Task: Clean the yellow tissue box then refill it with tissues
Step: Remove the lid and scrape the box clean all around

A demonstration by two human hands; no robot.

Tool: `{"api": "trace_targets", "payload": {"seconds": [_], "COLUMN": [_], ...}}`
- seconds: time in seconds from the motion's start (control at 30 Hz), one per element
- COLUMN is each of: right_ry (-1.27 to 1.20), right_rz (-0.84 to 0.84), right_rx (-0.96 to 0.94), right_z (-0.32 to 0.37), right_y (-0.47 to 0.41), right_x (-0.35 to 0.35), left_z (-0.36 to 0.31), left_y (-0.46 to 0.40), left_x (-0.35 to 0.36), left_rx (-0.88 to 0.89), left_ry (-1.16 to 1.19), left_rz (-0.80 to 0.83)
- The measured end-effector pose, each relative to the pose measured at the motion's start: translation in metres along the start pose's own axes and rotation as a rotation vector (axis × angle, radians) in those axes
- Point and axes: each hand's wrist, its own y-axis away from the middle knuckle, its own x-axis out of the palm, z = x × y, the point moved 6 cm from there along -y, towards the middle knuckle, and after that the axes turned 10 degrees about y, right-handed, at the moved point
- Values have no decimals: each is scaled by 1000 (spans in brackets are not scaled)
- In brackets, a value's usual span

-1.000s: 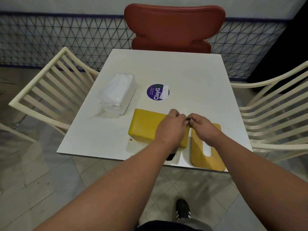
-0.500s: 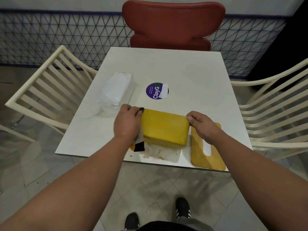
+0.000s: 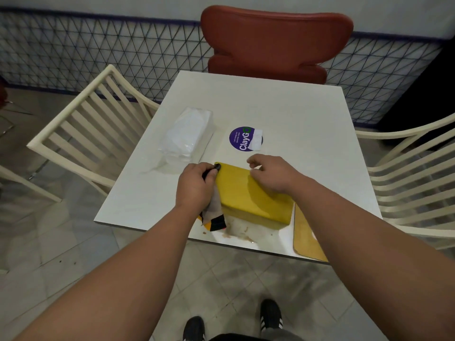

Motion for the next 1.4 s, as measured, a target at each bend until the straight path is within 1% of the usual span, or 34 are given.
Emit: {"api": "trace_targets", "payload": {"seconds": [0.1, 0.17, 0.3, 0.4, 0.5, 0.63, 0.77, 0.83, 0.93, 1.0, 1.13, 1.4], "right_ry": [90, 116, -21, -163, -324, -514, -580, -598, -631, -638, -652, -677], "right_rz": [68, 82, 96, 54, 8, 1, -4, -6, -19, -43, -113, -168], "right_rx": [-32, -21, 35, 58, 46, -30, -42, -37, -33, -29, -23, 20], "right_z": [38, 49, 51, 51, 50, 52, 46, 42, 36, 31, 22, -6], "right_y": [-20, -26, -24, -18, -12, 3, 10, 13, 21, 26, 33, 45], "right_x": [20, 25, 19, 4, -14, -33, -39, -37, -41, -44, -47, -30], "left_z": [3, 10, 24, 13, -15, -51, -68, -68, -65, -61, -58, -45], "left_y": [-1, -2, 1, 5, 10, 20, 28, 31, 33, 31, 30, 37], "left_x": [-1, -5, -17, -26, -35, -39, -33, -35, -49, -57, -62, -63], "left_rx": [-10, -30, -110, -107, -51, 86, 165, 172, 148, 106, 50, -33], "left_ry": [14, 23, 35, 95, 169, 180, 143, 163, 249, 255, 266, 273], "left_rz": [24, 29, 7, -27, -61, -96, -80, -103, -190, -218, -212, -195]}}
